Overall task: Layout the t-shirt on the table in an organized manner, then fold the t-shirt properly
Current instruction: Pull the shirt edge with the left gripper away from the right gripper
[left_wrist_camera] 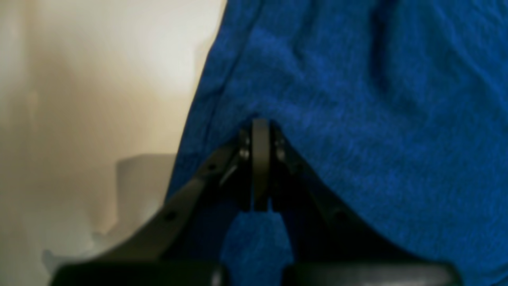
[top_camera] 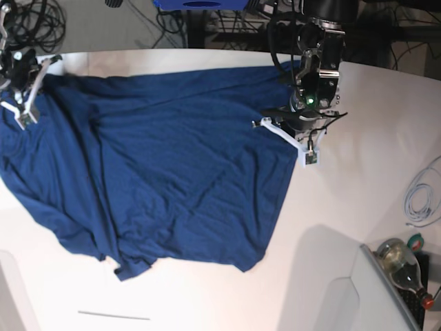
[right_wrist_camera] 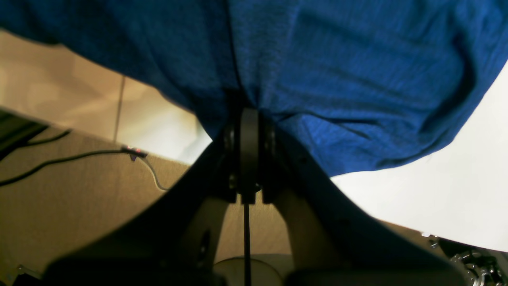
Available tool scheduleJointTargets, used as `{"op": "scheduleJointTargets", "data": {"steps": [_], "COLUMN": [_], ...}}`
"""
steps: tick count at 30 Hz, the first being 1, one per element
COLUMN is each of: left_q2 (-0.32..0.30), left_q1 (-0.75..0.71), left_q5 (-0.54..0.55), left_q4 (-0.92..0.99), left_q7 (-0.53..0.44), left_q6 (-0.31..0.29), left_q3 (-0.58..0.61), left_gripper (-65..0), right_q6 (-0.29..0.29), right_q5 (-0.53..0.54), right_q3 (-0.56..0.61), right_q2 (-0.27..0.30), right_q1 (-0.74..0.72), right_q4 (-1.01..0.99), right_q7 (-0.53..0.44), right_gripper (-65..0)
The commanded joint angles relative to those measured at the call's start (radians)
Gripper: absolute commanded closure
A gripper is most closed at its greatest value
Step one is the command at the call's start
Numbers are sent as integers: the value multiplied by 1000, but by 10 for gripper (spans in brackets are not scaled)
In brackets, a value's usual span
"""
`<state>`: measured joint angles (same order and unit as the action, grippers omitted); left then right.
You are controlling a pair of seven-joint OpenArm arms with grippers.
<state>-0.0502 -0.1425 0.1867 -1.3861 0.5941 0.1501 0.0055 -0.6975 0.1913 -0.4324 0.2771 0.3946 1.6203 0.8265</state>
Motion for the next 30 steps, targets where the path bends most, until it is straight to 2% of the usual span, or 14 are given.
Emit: {"op": "scheduleJointTargets", "data": {"steps": [1,13,17,23,30], "left_q2": [-1,-24,-37,-37,-38], "left_q1": [7,17,20,22,22], "left_q5": [-5,-5,-5,-5,-5], "left_q4": [-9,-6,-6,-6,-12], "left_q7": [5,5,5,5,5], "left_q6": [3,3,3,3,3], "left_q3": [-2,0,0,0,0], "left_gripper": [0,0,0,0,0], "right_q6": [-1,-1,-1,-1,-1], "right_q5": [4,4,4,4,3], "right_q3": [-9,-10,-49,-53,-53], "right_q2": [15,15,15,15,1], "right_q1": [8,65,76,85,85], "right_q4": [16,21,19,15,11], "right_q7": [-8,29,30,77,83], "right_gripper": [0,0,0,0,0]}}
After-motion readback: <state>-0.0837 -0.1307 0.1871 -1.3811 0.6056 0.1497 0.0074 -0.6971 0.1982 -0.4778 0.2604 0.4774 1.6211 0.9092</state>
